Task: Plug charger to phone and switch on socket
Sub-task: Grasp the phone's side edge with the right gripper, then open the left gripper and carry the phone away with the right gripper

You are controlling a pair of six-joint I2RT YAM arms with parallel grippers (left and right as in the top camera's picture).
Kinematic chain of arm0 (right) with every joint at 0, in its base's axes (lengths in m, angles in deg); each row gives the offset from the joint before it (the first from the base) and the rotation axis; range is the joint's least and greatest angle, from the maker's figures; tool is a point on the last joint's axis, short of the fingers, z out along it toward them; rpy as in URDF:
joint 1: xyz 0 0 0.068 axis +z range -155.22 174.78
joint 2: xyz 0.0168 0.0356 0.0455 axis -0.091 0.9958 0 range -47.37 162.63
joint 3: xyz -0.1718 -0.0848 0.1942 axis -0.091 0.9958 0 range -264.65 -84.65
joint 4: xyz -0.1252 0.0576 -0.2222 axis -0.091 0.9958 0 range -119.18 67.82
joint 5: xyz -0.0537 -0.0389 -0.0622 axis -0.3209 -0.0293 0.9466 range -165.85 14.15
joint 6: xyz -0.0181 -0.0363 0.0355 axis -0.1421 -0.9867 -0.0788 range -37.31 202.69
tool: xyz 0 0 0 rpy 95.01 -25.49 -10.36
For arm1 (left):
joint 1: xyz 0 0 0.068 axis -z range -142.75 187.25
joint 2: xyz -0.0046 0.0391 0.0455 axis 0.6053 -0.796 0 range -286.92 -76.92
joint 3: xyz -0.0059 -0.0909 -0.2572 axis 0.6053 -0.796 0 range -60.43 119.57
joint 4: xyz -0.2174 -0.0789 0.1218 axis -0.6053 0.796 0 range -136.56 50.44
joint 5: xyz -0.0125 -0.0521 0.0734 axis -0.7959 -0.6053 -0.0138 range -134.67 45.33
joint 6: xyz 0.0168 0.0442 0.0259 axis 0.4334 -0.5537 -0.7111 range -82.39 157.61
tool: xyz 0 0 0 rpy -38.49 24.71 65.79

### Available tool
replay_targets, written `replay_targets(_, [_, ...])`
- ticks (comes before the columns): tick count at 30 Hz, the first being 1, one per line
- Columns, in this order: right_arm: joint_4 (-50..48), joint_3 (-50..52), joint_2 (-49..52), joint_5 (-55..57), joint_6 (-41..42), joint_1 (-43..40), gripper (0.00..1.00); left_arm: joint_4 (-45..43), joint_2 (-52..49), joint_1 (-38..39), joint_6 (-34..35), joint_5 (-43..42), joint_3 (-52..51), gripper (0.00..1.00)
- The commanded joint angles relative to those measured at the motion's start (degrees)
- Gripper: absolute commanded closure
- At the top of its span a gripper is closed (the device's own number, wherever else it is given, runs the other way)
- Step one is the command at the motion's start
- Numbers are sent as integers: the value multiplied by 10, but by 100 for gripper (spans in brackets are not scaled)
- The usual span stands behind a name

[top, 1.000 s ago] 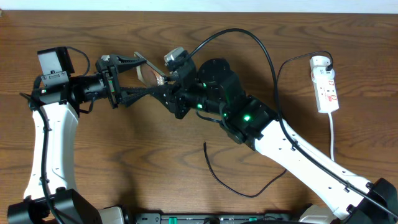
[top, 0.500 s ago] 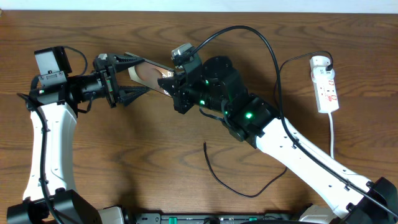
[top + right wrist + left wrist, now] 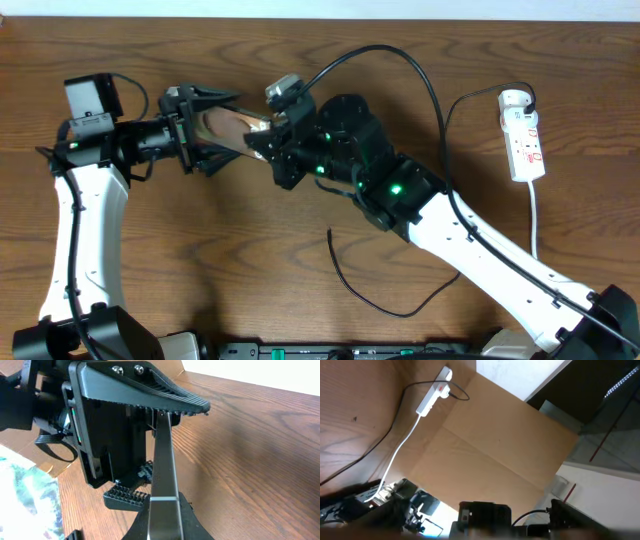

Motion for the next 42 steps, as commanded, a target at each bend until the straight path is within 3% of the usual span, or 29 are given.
replay_targets(1, [-6,-12,-1,-37,-8,8,99,-3,10,2,-6,-19,17,12])
replay_targets(23, [-3,-12,-1,-36,-8,-68,99,-25,10,2,-5,-18,17,11])
replay_targets(32, [20,-12,-1,24,-8,-118,99,-67,10,1,-5,-18,17,11])
replay_targets(35, [35,-12,-1,30,27,-153,99,-121,10,1,-5,-18,17,11])
replay_targets(39, [48,-12,-1,-11,141,-217,99,-245,10,1,-19,12,17,11])
replay_targets(42, [47,-12,-1,-67,217,-259,99,-261,10,1,-61,56,17,11])
